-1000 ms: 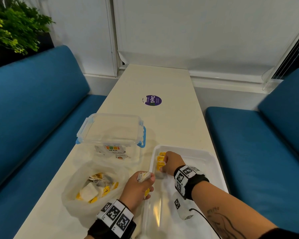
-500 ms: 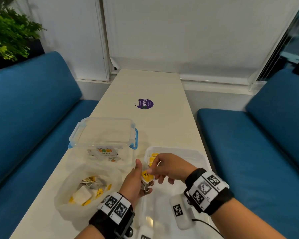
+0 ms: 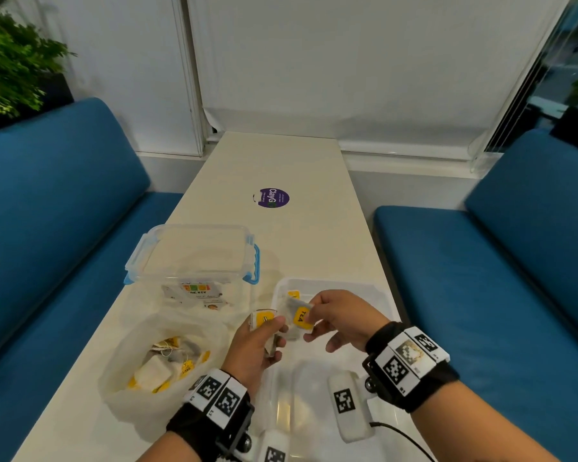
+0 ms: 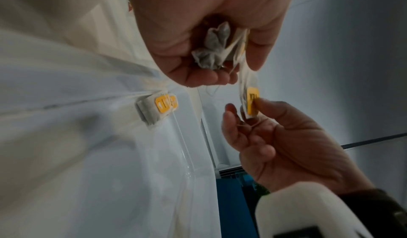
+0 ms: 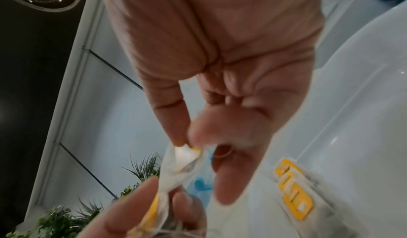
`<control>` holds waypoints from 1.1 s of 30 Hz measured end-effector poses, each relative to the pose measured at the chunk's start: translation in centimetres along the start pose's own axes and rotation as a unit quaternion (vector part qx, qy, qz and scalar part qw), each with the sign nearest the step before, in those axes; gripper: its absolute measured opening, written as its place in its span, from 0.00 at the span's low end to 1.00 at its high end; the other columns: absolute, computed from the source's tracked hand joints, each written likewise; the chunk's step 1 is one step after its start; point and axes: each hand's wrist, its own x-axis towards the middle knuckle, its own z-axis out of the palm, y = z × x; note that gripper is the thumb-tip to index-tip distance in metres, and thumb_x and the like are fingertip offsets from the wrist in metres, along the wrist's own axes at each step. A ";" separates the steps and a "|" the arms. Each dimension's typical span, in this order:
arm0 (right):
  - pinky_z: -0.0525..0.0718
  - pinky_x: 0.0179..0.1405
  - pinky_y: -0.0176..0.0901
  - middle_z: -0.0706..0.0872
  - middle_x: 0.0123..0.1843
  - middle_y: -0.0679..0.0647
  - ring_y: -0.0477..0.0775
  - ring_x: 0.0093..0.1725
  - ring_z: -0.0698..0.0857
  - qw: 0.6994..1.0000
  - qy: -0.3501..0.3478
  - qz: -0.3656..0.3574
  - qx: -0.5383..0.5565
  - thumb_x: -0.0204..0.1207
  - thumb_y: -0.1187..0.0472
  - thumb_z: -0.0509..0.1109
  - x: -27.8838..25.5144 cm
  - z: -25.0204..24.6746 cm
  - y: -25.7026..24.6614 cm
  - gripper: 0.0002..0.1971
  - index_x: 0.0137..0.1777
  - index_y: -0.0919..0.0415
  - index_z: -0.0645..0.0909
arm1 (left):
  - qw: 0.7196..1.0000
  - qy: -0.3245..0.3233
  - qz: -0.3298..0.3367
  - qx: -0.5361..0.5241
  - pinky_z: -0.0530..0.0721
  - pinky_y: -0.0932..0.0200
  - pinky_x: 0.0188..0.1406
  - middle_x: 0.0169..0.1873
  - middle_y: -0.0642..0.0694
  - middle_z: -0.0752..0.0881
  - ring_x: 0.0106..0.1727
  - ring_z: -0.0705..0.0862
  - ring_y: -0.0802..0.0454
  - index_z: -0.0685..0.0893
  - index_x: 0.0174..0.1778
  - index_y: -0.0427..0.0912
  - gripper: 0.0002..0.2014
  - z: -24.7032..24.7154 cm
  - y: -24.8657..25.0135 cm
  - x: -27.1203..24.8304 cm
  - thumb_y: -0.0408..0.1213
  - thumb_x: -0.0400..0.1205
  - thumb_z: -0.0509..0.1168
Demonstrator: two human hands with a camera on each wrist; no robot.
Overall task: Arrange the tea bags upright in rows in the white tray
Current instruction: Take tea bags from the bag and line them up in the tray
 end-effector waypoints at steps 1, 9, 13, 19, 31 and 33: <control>0.76 0.19 0.36 0.85 0.40 0.60 0.53 0.32 0.87 1.000 -0.006 -0.004 -0.004 0.74 0.71 0.66 -0.1 -0.1 -0.2 0.06 0.40 0.61 0.74 | 1.000 0.000 0.006 0.016 0.75 0.61 0.29 0.32 0.47 0.84 0.29 0.78 0.54 0.81 0.45 0.44 0.03 -0.1 0.0 0.1 0.34 0.78 0.68; 0.77 0.19 0.35 0.81 0.30 0.54 0.47 0.25 0.79 0.982 0.028 -0.120 -0.140 0.69 0.77 0.69 0.0 -0.2 -2.0 0.10 0.44 0.63 0.81 | 0.995 -0.034 0.026 0.094 0.77 0.64 0.28 0.28 0.48 0.82 0.25 0.79 0.58 0.81 0.41 0.44 0.05 0.0 -0.1 0.4 0.32 0.76 0.71; 0.78 0.20 0.35 0.83 0.30 0.54 0.45 0.25 0.81 0.980 0.050 -0.163 -0.100 0.70 0.75 0.73 0.2 0.3 -1.8 0.08 0.38 0.61 0.82 | 0.998 -0.050 0.006 0.045 0.81 0.64 0.27 0.28 0.50 0.84 0.26 0.80 0.57 0.80 0.42 0.43 0.07 0.4 -0.4 0.3 0.28 0.76 0.70; 0.76 0.32 0.21 0.82 0.33 0.42 0.34 0.31 0.80 0.949 0.087 -0.228 -0.198 0.72 0.67 0.75 0.0 0.6 -1.7 0.12 0.31 0.52 0.80 | 0.996 -0.059 0.041 0.061 0.80 0.62 0.32 0.37 0.48 0.87 0.28 0.82 0.62 0.80 0.48 0.45 0.17 0.2 0.0 0.2 0.40 0.65 0.75; 0.72 0.18 0.33 0.79 0.30 0.52 0.41 0.22 0.75 0.969 0.074 -0.185 -0.149 0.81 0.66 0.62 0.3 0.1 -1.6 0.08 0.40 0.60 0.74 | 0.987 -0.019 0.129 0.089 0.74 0.70 0.25 0.27 0.50 0.81 0.25 0.77 0.60 0.81 0.38 0.43 0.05 0.9 1.0 0.6 0.34 0.75 0.72; 0.72 0.19 0.30 0.80 0.32 0.50 0.44 0.27 0.76 0.967 0.074 -0.183 -0.158 0.79 0.64 0.66 0.7 0.2 -1.2 0.04 0.43 0.60 0.76 | 0.987 -0.014 0.132 0.092 0.73 0.69 0.25 0.27 0.49 0.80 0.25 0.75 0.59 0.81 0.37 0.43 0.05 1.0 1.2 0.7 0.31 0.77 0.69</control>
